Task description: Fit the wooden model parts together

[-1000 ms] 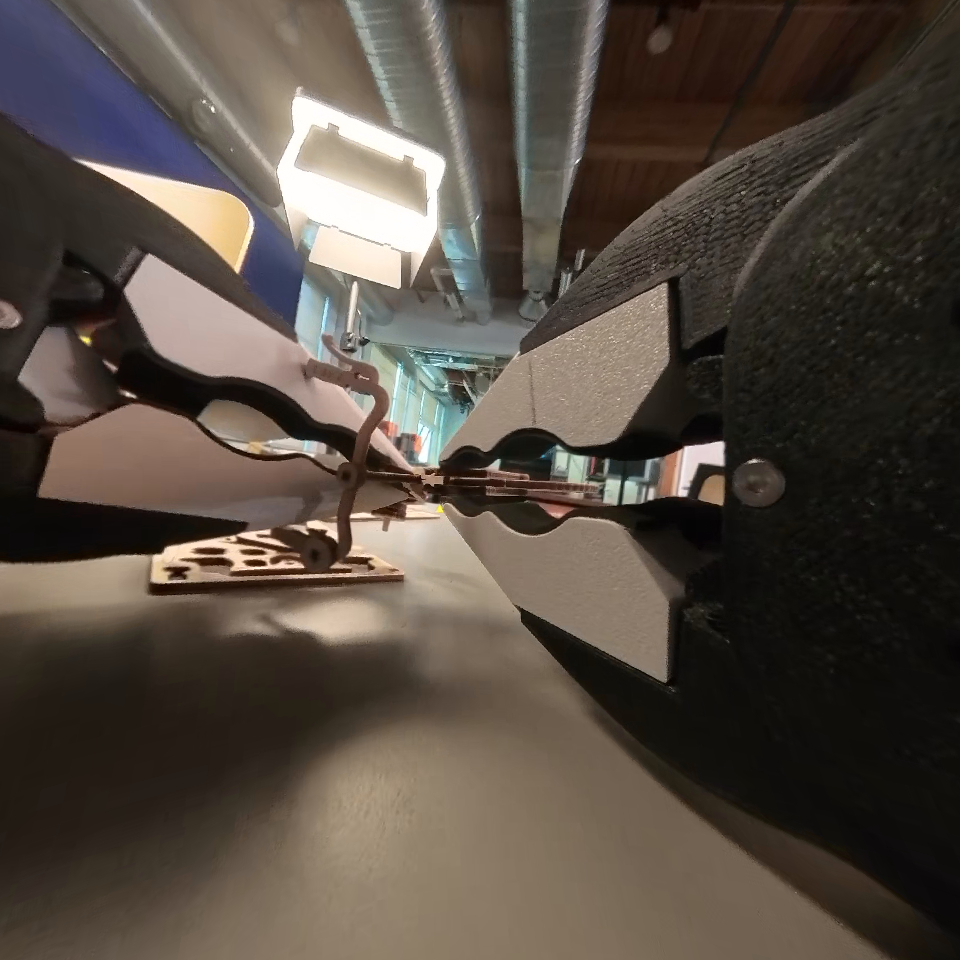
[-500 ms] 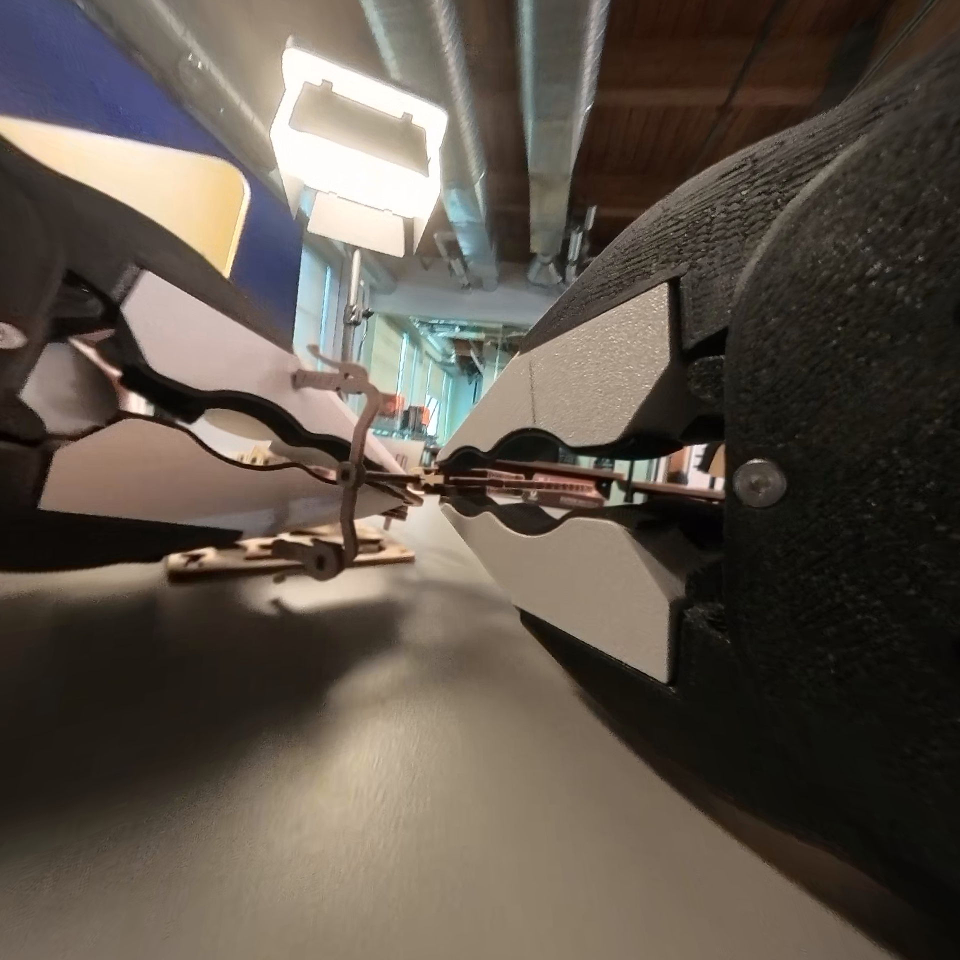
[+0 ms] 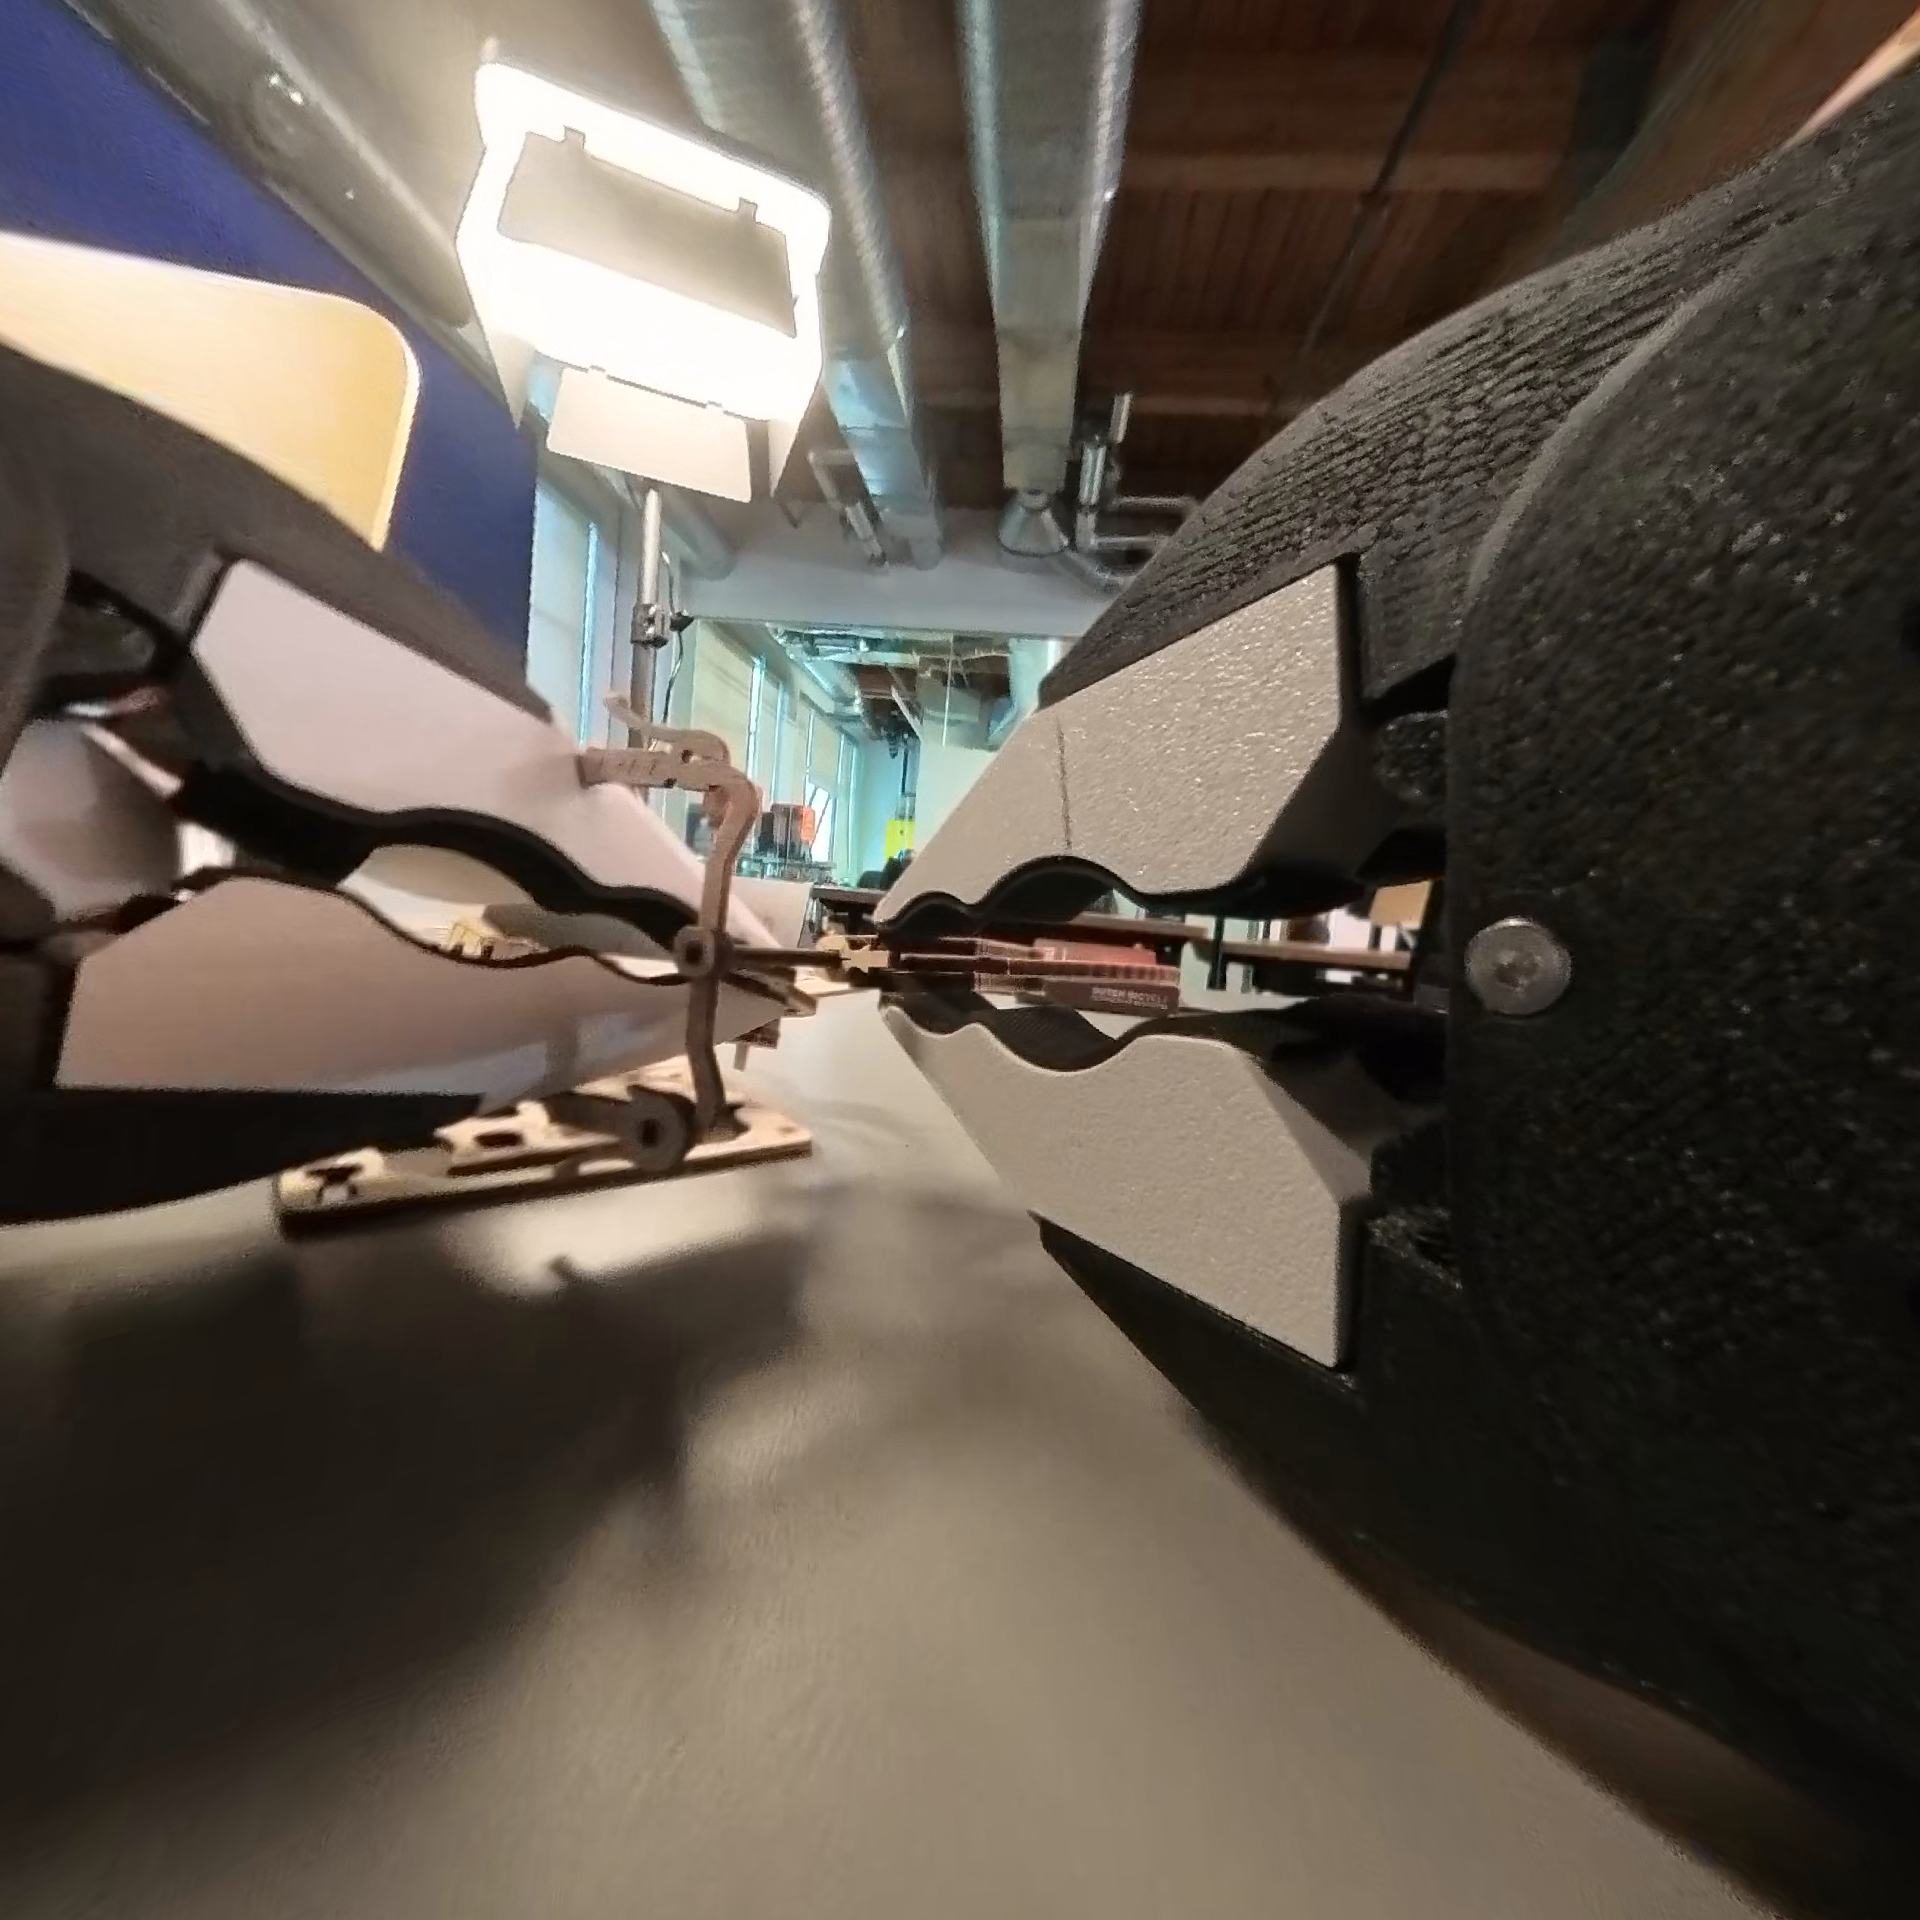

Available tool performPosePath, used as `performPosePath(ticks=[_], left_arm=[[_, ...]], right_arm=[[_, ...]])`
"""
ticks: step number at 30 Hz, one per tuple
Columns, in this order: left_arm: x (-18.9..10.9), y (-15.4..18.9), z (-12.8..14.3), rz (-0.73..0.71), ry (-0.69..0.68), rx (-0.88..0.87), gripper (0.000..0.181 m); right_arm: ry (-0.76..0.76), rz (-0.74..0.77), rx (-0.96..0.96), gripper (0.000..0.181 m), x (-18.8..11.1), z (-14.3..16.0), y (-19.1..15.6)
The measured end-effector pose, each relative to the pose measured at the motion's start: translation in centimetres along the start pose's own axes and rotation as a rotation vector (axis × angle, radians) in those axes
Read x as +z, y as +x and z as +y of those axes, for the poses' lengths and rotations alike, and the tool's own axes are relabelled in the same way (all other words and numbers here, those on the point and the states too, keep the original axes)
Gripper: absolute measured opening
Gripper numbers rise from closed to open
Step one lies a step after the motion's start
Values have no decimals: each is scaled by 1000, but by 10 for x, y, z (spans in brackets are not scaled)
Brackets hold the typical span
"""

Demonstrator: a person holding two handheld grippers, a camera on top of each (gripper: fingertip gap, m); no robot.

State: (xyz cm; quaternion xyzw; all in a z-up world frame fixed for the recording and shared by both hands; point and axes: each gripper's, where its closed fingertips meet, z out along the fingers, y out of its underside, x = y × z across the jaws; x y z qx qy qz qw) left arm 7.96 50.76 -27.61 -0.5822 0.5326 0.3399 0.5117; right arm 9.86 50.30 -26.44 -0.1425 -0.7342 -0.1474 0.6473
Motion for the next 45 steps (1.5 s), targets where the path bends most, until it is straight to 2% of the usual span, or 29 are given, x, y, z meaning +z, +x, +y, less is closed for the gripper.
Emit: performPosePath(ticks=[4,9,14,17,22,27,30,32,34,37,39,42,45], left_arm=[[0,-3,2,-10,-12,-9,1],[2,-9,14,6,-85,-47,2],[-2,0,25,59,-314,70,2],[-9,9,23,120,-435,65,5],[-9,21,-5,224,-340,-63,30],[-23,20,-37,429,-58,-275,44],[-32,10,-39,520,67,-290,47],[-38,5,-37,528,135,-186,44],[-39,7,-28,505,150,28,40],[-29,14,-15,387,167,386,38],[-22,20,-12,313,192,550,38],[-14,28,-10,257,198,678,29],[-9,29,-4,237,170,703,21]], right_arm=[[13,6,65,8,-1,4,5],[31,71,337,8,-5,29,30],[33,129,525,8,-7,54,46],[39,134,613,8,-7,63,49],[40,142,725,7,-9,77,53],[56,143,796,8,-14,83,56],[75,138,824,8,-16,83,58],[89,131,842,8,-17,81,59],[101,123,850,8,-18,78,59],[112,116,854,7,-17,75,59],[119,112,860,8,-16,73,60],[126,107,862,8,-15,71,61],[133,99,862,8,-13,68,61]])
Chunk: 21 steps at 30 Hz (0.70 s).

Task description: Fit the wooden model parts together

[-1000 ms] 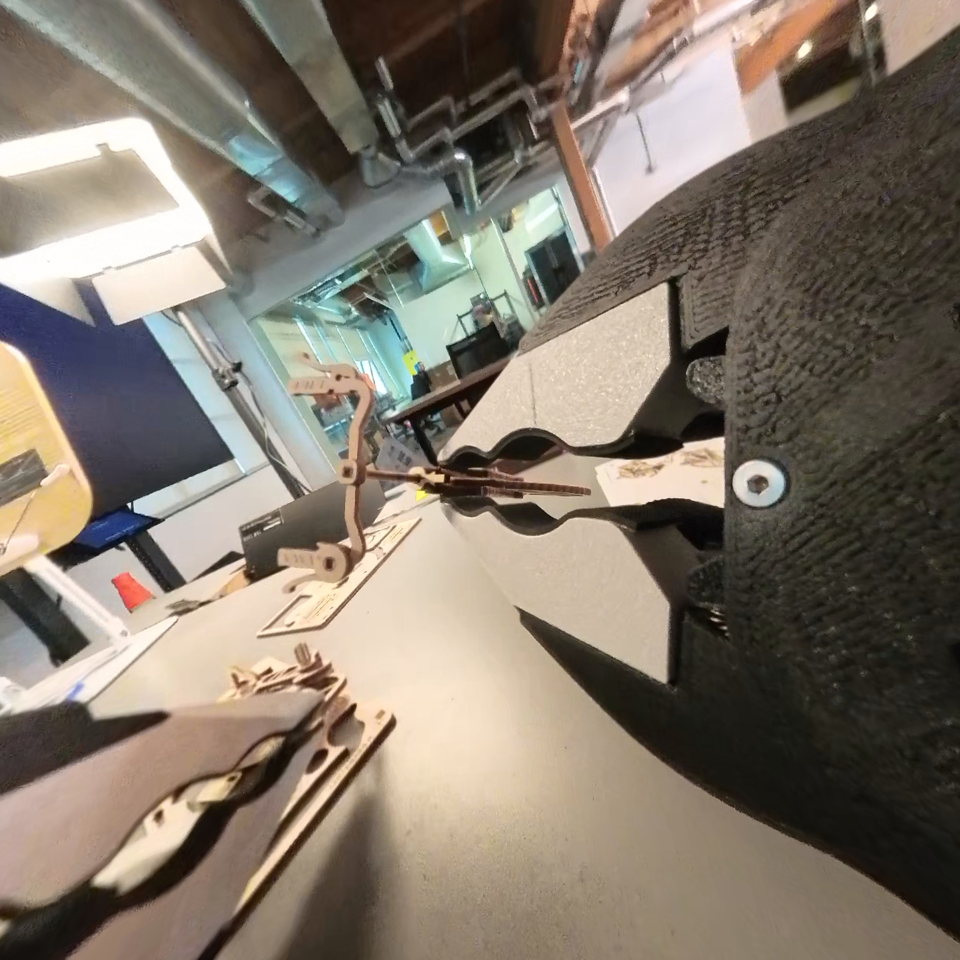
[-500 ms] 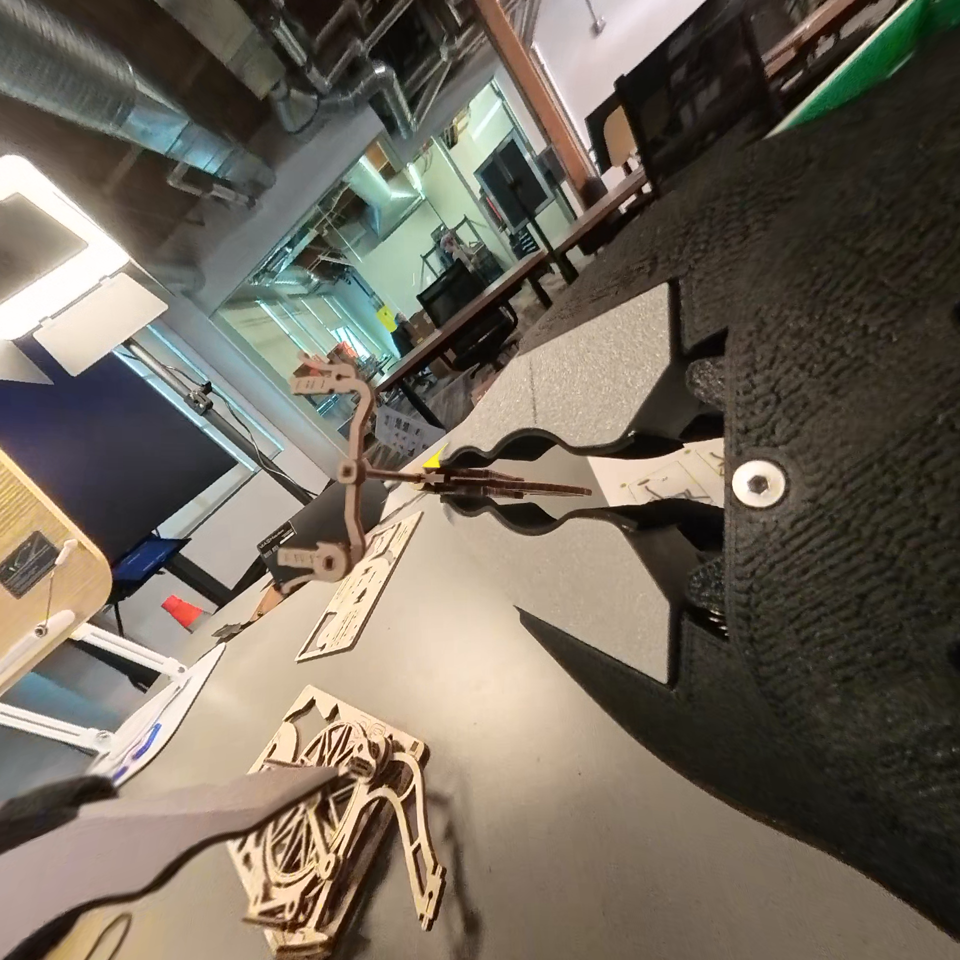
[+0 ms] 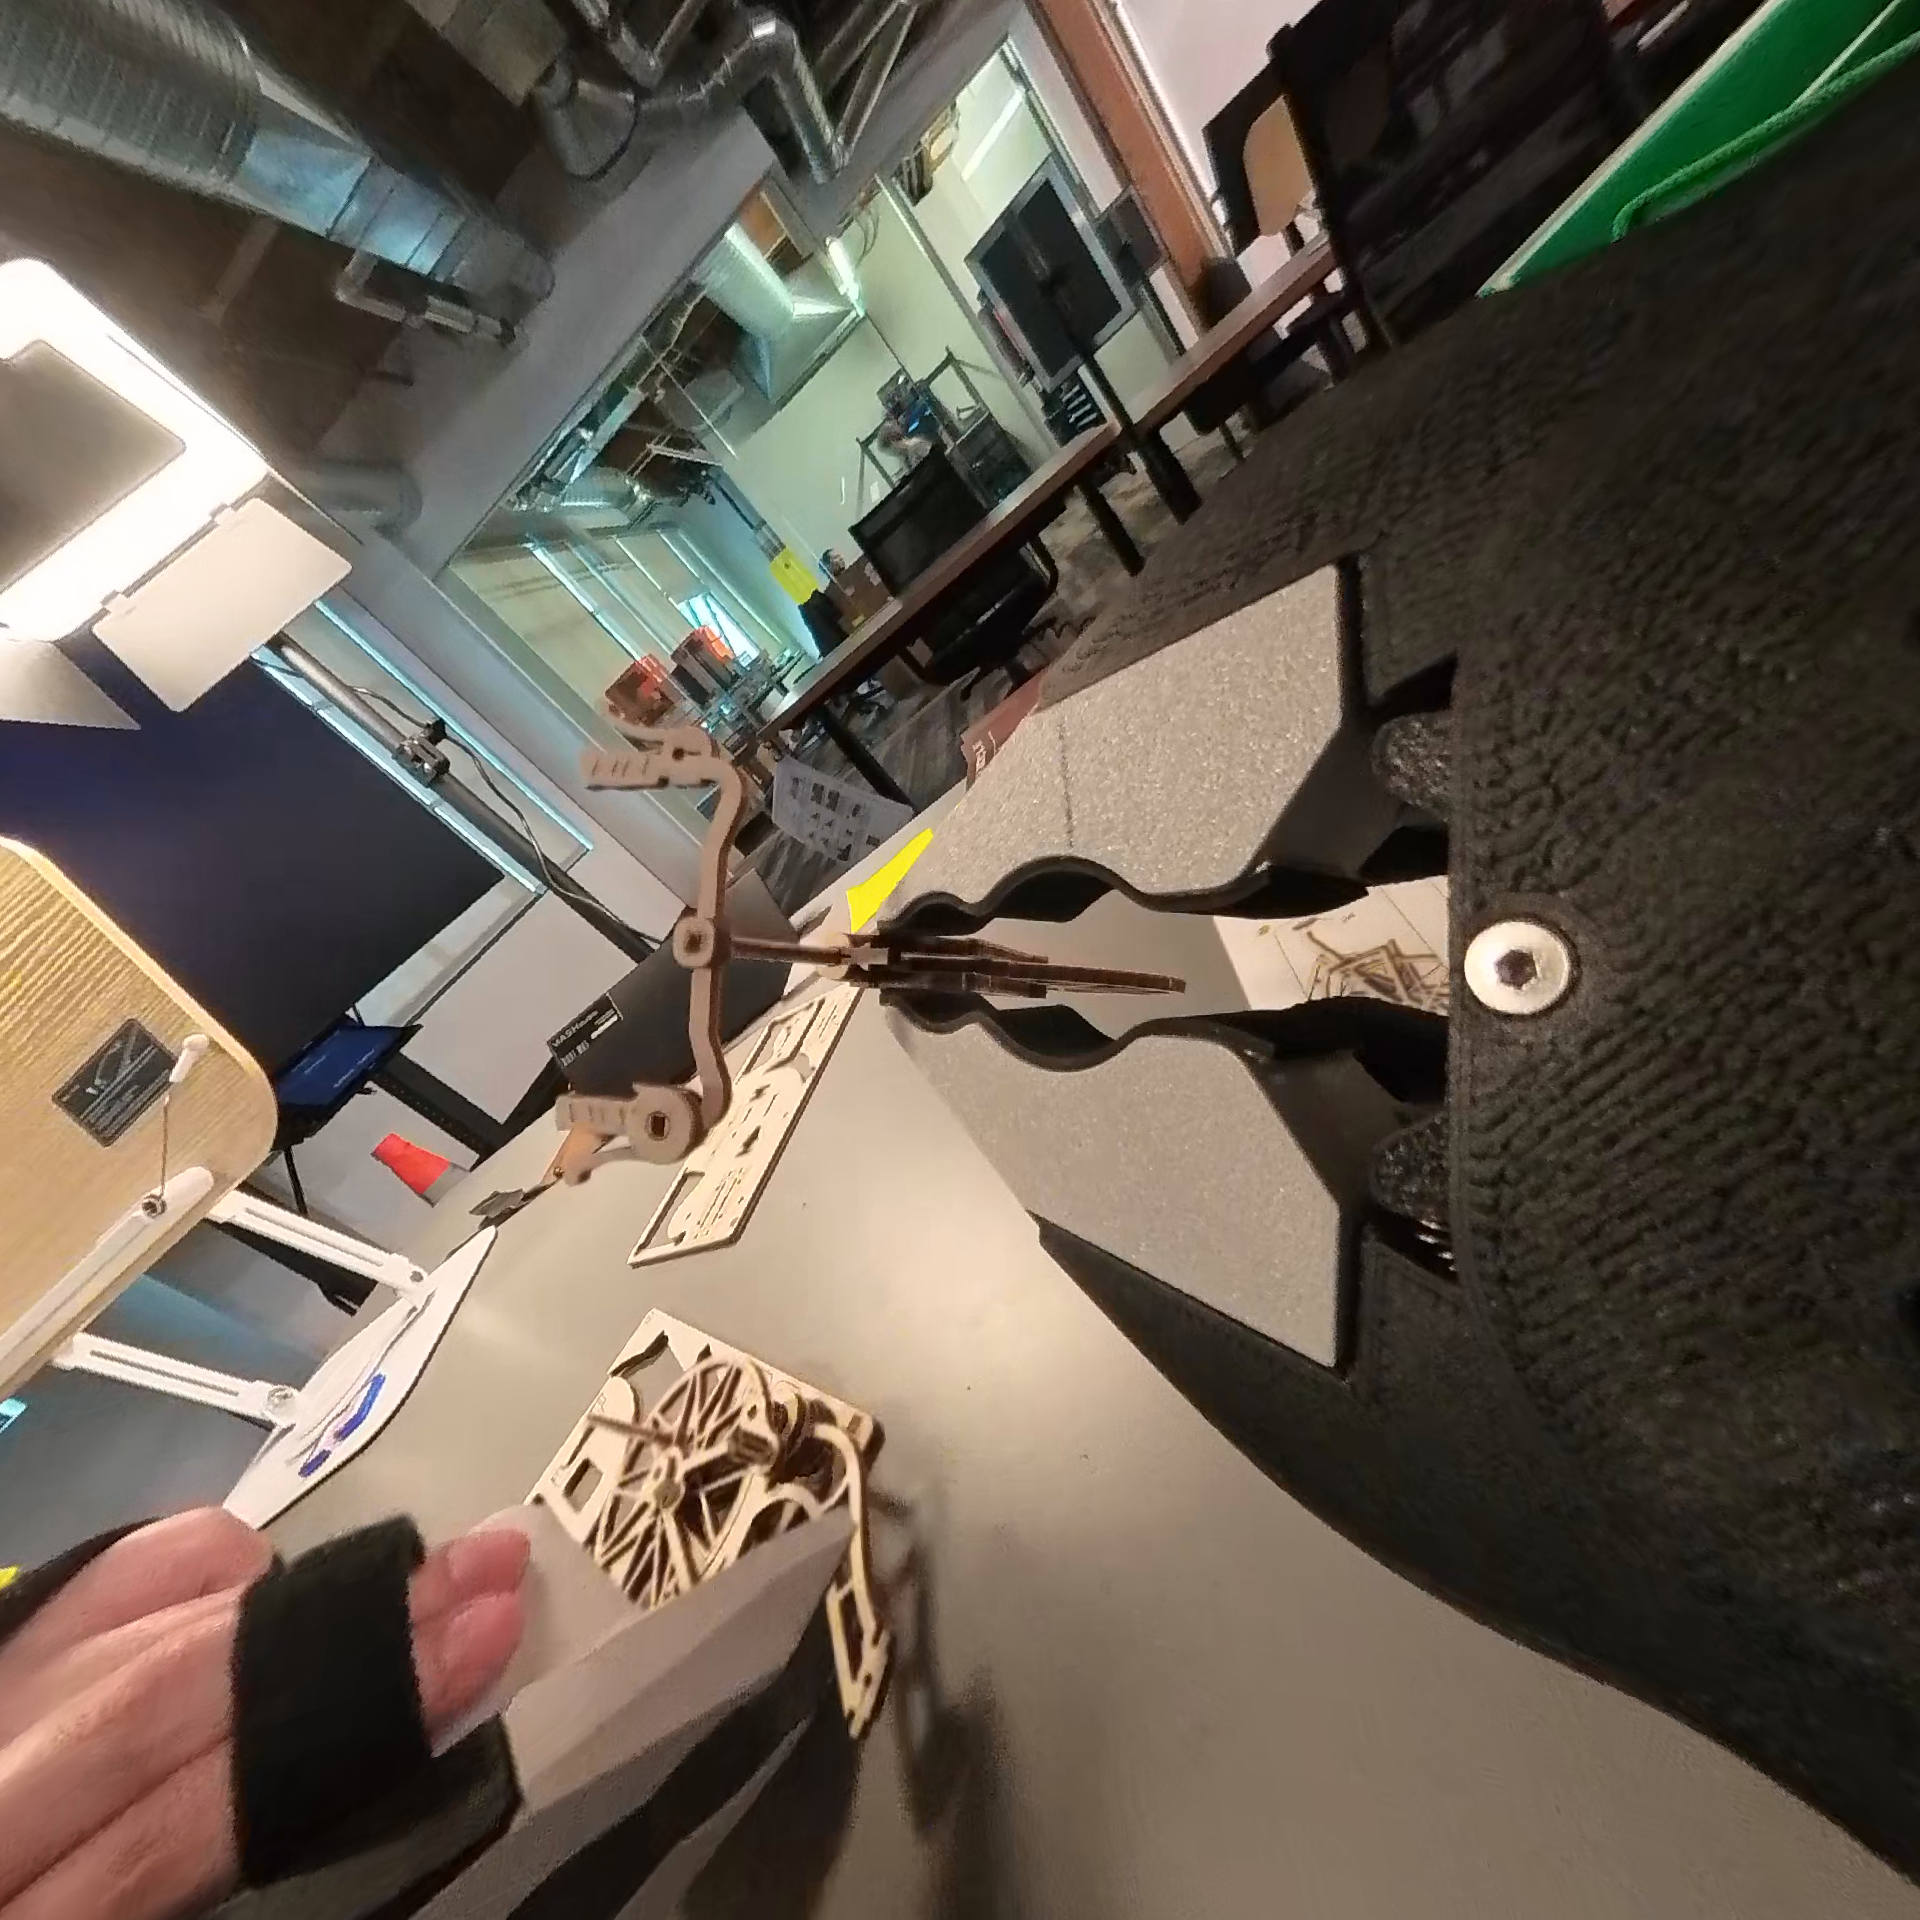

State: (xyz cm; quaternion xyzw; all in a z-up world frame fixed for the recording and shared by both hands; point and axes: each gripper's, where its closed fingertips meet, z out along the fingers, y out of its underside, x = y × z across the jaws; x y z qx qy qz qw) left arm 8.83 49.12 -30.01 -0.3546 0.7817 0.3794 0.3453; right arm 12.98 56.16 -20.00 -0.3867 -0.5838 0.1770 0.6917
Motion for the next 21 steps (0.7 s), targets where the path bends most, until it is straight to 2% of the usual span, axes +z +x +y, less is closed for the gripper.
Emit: performPosePath(ticks=[4,6,8,10,13,15,18,21], left_arm=[[4,2,8,2,-50,-10,20],[7,4,14,7,-88,-15,9],[8,-2,23,-16,-155,-50,7],[2,-16,34,-44,-230,-106,6],[-18,-46,50,-104,-367,-249,5],[-26,-59,48,-122,-406,-356,5],[-27,-67,45,-181,-455,-364,5],[-17,-60,41,-204,-432,-422,5]], right_arm=[[6,-16,-2,8,2,-2,-3],[7,-21,-8,8,3,-2,-4],[7,-20,-42,8,2,-4,-4],[-3,-7,-154,8,1,-7,-5],[-19,38,-429,7,-4,-13,-8],[-12,46,-548,8,-3,-18,-16],[0,58,-660,7,0,-22,-26],[22,57,-785,7,1,-22,-36]])
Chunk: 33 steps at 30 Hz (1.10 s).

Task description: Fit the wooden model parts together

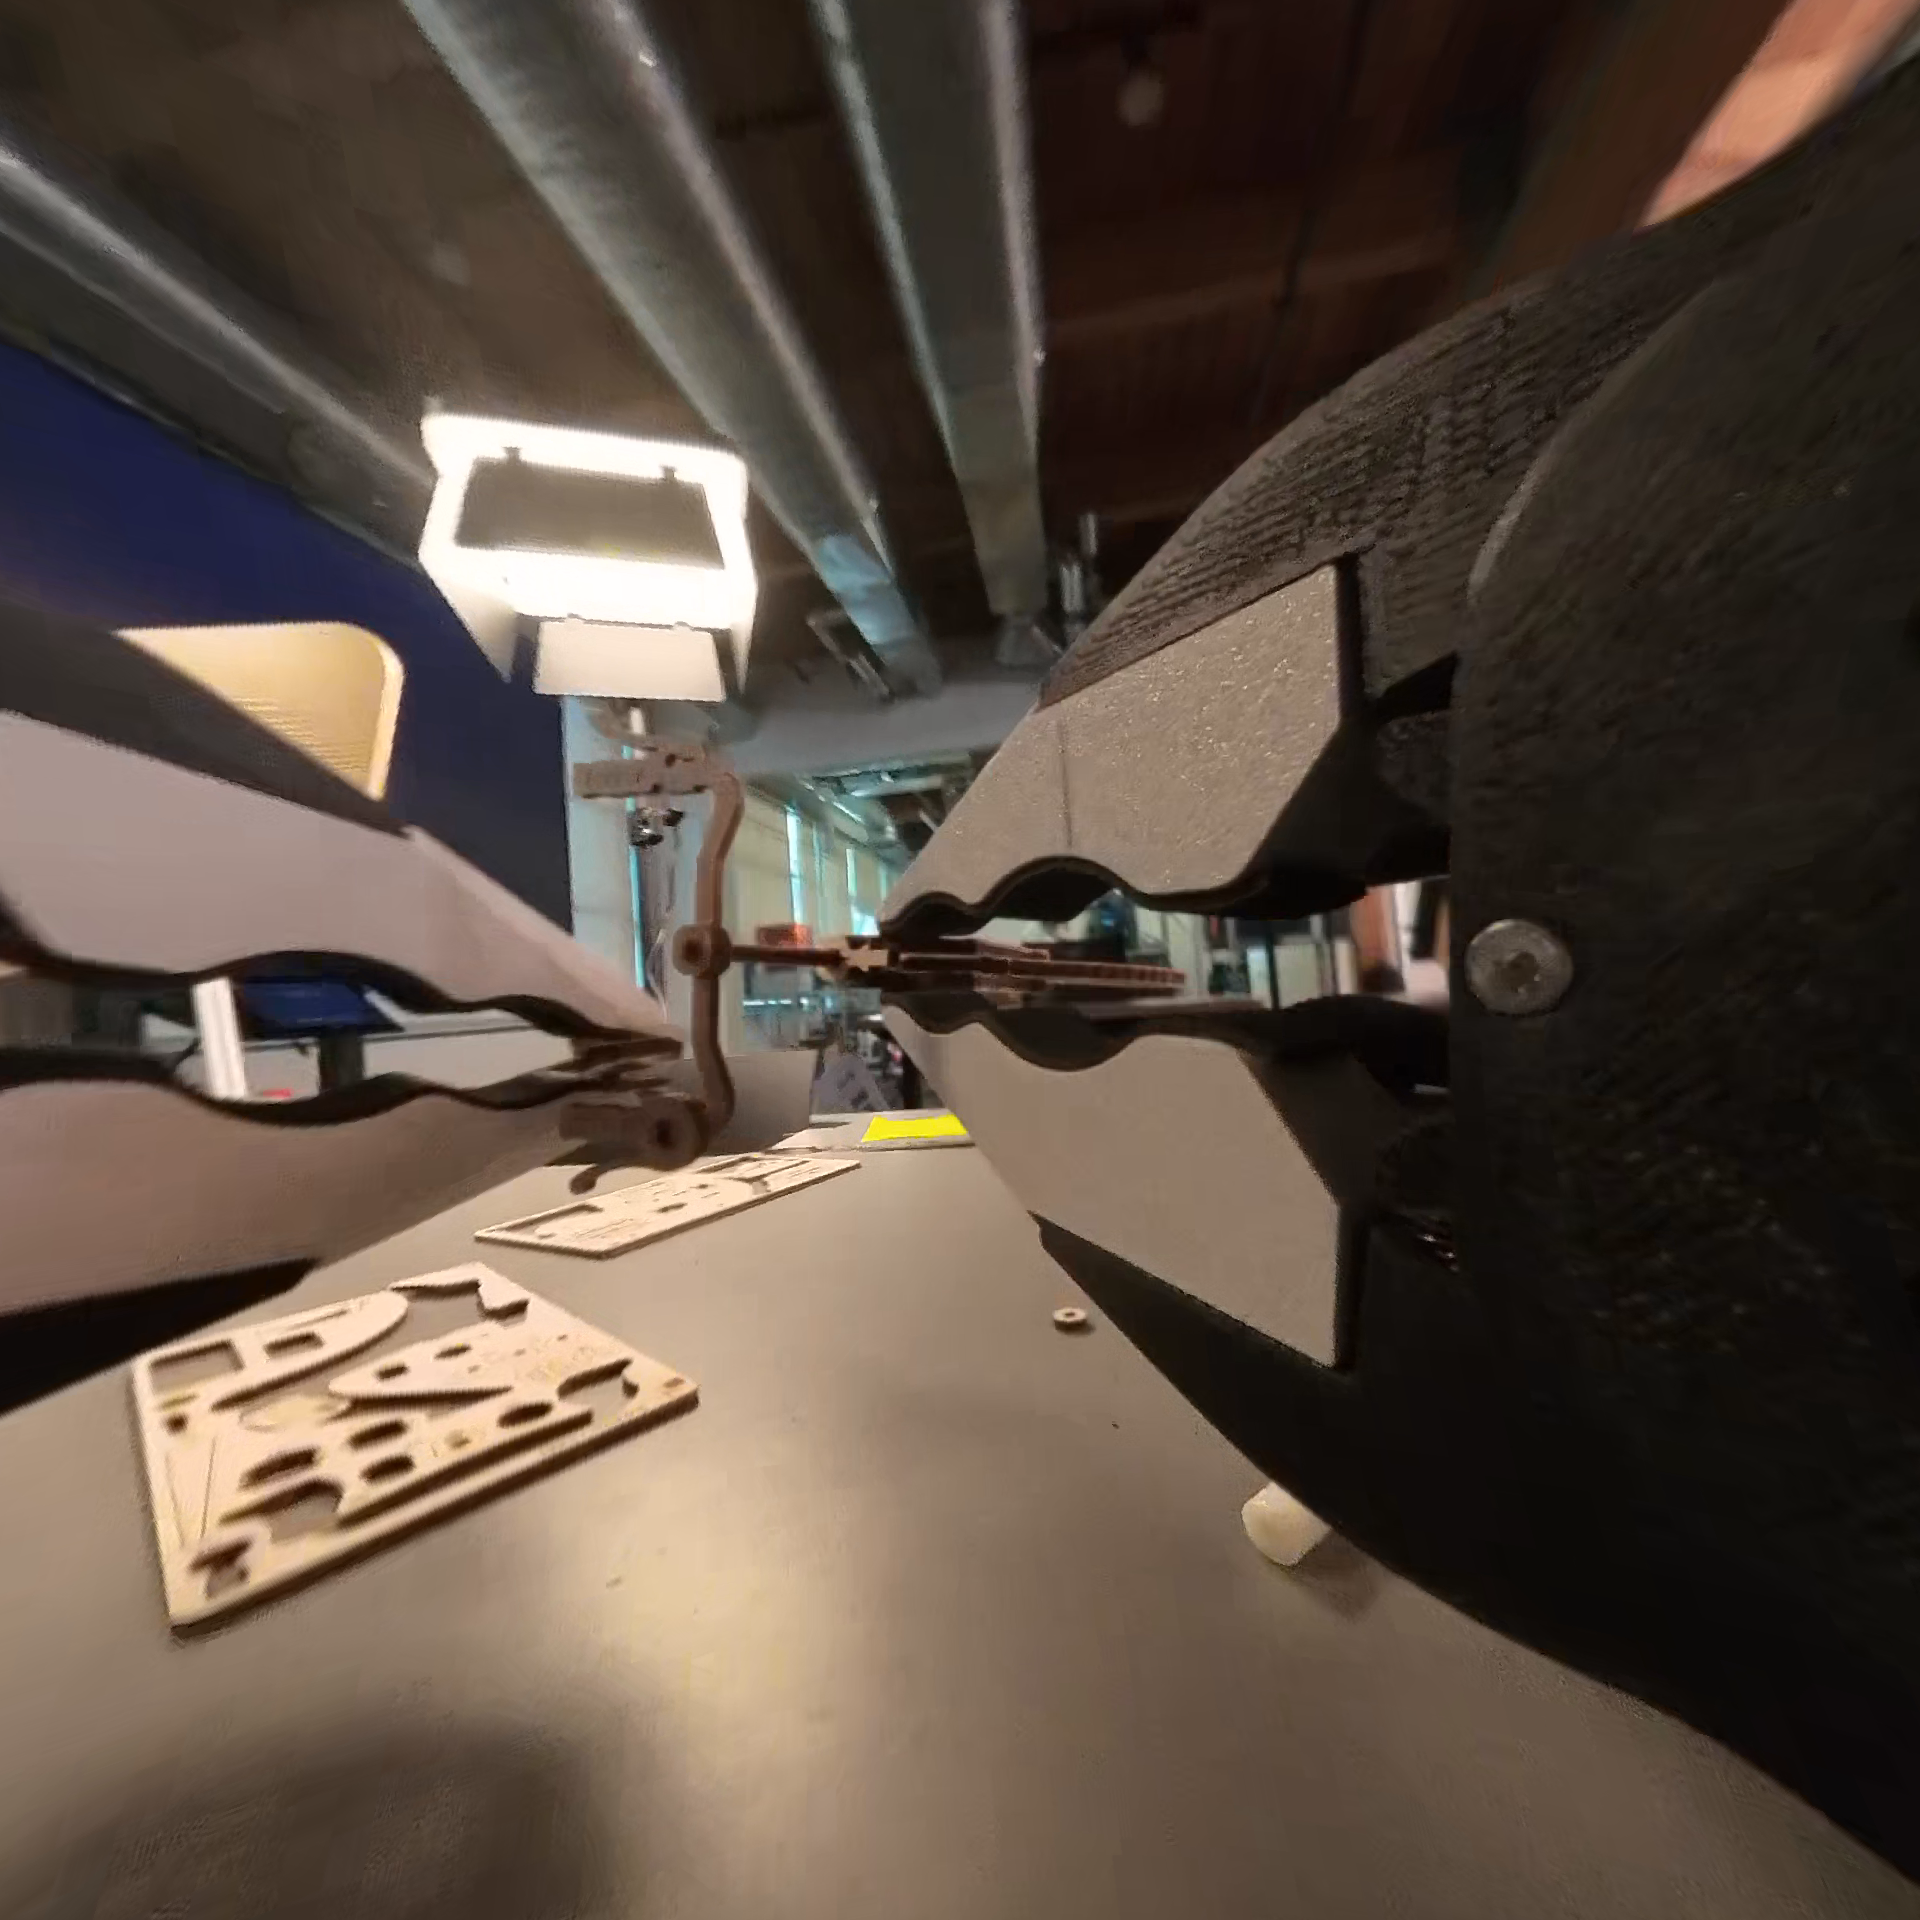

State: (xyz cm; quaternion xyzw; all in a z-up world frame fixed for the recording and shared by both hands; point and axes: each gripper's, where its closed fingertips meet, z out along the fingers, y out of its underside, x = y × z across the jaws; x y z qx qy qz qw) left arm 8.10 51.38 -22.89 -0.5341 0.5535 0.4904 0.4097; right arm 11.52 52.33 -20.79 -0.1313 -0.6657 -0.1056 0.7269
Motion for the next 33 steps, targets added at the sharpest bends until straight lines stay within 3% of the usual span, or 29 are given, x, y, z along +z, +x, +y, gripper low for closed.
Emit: performPosePath(ticks=[5,12,33], left_arm=[[1,-2,4,-27,55,14,5],[-2,-9,-11,-57,112,16,5],[-2,1,-21,-43,155,37,5]], right_arm=[[67,-5,-123,8,-5,-8,-7],[75,7,-232,8,-4,-18,-10],[104,-30,-256,8,-6,-26,-20]])
